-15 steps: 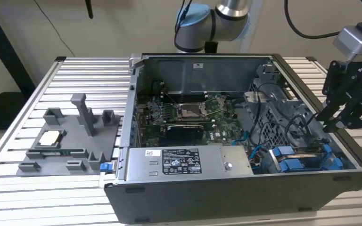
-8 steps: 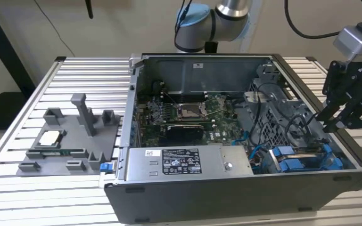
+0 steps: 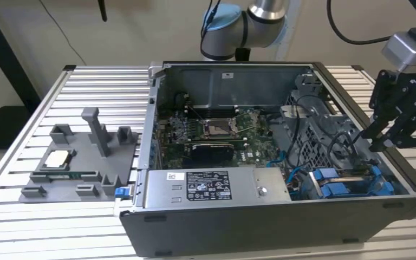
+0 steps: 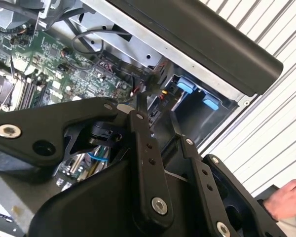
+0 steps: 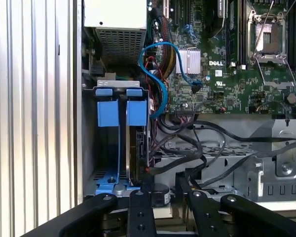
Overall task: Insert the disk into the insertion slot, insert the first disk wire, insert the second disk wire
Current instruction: 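Insert the second disk wire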
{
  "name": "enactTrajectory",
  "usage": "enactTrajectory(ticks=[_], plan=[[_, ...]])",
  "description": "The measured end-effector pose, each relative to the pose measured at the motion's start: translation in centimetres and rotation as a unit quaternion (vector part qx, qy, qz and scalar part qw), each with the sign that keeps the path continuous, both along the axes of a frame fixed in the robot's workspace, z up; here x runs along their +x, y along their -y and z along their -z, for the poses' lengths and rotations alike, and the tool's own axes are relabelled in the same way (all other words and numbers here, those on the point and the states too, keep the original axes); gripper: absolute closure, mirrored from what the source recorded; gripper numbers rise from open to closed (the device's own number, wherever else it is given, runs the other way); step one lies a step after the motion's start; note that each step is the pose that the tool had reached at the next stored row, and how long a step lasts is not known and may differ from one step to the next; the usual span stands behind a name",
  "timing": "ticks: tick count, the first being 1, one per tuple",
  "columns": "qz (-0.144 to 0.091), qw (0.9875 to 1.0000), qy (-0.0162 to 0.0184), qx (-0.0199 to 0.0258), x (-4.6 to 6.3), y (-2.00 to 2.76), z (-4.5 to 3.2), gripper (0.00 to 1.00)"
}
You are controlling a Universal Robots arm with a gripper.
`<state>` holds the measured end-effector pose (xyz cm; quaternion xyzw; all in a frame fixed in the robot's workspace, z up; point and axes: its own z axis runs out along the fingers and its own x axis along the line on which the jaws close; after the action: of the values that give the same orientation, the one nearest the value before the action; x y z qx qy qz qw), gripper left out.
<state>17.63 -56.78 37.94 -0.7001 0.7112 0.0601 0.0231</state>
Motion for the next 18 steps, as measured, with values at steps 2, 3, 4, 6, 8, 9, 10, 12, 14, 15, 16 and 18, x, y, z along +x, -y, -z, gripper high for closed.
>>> enactTrajectory(ticks=[2,3,4,6,8,9,10,12,14,15,16,18], plan=[[0.000,1.0000,0.0000,0.0006,0.00,0.00,0.00,0.67],[0.000,1.0000,0.0000,0.0006,0.00,0.00,0.01,0.67],[0.000,1.0000,0.0000,0.0007,0.00,0.00,0.01,0.67],[0.000,1.0000,0.0000,0.0020,0.00,0.01,0.06,0.67],[0.000,1.0000,0.0000,0.0068,0.00,0.01,0.15,0.67],[0.000,1.0000,0.0000,0.0089,0.00,0.00,0.23,0.67],[0.000,0.9999,0.0000,0.0123,0.00,0.00,0.30,0.67],[0.000,0.9998,-0.0001,0.0188,0.08,0.01,0.31,0.67],[0.000,0.9998,-0.0021,0.0188,0.27,0.03,0.21,0.67],[0.000,0.9998,-0.0029,0.0189,0.37,0.05,0.13,0.67],[0.000,0.9998,-0.0030,0.0188,0.48,0.06,0.07,0.67],[0.000,0.9998,-0.0031,0.0193,0.74,0.08,0.05,0.67]])
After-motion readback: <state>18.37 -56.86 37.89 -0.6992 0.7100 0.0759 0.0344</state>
